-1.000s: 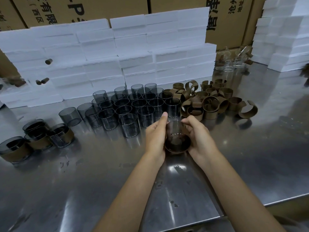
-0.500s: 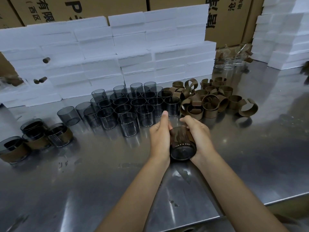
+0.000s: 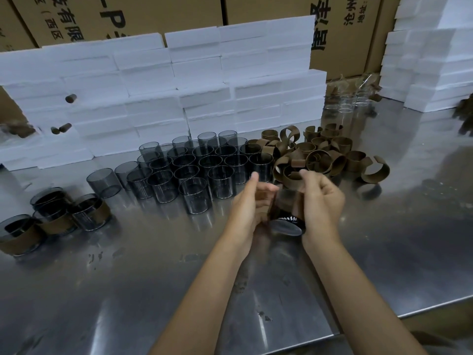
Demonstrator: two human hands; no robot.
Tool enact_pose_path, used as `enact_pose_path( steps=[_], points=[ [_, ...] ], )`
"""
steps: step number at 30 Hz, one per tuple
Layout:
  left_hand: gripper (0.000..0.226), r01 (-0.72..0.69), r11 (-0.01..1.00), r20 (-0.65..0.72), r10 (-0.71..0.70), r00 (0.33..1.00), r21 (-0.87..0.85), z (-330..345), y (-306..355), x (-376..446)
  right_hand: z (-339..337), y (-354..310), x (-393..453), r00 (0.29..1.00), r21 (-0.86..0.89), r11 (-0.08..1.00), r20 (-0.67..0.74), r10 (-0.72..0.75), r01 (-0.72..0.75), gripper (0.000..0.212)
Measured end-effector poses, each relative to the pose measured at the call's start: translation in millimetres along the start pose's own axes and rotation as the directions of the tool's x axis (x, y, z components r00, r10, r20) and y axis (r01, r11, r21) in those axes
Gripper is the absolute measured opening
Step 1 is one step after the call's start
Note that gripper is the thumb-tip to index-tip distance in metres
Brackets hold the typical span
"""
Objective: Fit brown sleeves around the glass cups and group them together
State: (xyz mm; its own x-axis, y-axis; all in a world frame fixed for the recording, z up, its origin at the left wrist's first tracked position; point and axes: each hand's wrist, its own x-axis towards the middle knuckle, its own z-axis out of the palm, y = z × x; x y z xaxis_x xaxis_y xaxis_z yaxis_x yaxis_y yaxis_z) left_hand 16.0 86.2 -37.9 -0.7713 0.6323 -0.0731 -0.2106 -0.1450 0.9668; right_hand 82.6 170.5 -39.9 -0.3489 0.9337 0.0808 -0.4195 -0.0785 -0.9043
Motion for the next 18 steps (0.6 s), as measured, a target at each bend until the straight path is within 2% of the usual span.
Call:
enact_pose_path(
  steps=[3,5,7,9,12,15,18],
  points=[
    [0.028,-0.005,0.974,0.159,-0.032,0.987,0.228,-3.1,-0.6,-5.9,-4.1,-2.7,4.1,0.977,-0.077,0.980,-0.097,-0.191,0.184,0.046],
    [0.040,-0.019,0.929,0.212,-0.064,0.975,0.370,-2.6,-1.8,-10.1,-4.4,-1.3,2.5,0.954,-0.121,0.953,-0.089,-0.288,0.276,0.049],
    [0.051,-0.036,0.932,0.221,-0.048,0.974,0.361,-2.0,-2.9,-10.8,-5.2,0.5,1.0,0.952,-0.117,0.950,-0.072,-0.298,0.289,0.048],
    [0.050,-0.027,0.968,0.218,-0.029,0.975,0.248,-1.7,-4.1,-8.8,-6.4,0.9,1.6,0.955,-0.113,0.951,-0.040,-0.294,0.288,0.043],
    [0.040,0.072,0.996,0.229,-0.058,0.972,-0.053,-0.1,-0.3,-5.9,-5.1,1.5,4.7,0.979,-0.139,0.970,-0.008,-0.203,0.200,0.030],
    [0.048,0.166,0.920,0.252,-0.076,0.965,-0.356,-3.7,8.7,-5.5,-1.0,7.9,4.3,0.995,-0.177,0.981,0.074,-0.067,0.079,0.028],
    [0.059,0.210,0.846,0.290,-0.068,0.955,-0.491,-8.3,15.1,-8.0,0.6,14.9,4.3,0.994,-0.246,0.968,0.111,-0.018,0.045,0.028]
  ],
)
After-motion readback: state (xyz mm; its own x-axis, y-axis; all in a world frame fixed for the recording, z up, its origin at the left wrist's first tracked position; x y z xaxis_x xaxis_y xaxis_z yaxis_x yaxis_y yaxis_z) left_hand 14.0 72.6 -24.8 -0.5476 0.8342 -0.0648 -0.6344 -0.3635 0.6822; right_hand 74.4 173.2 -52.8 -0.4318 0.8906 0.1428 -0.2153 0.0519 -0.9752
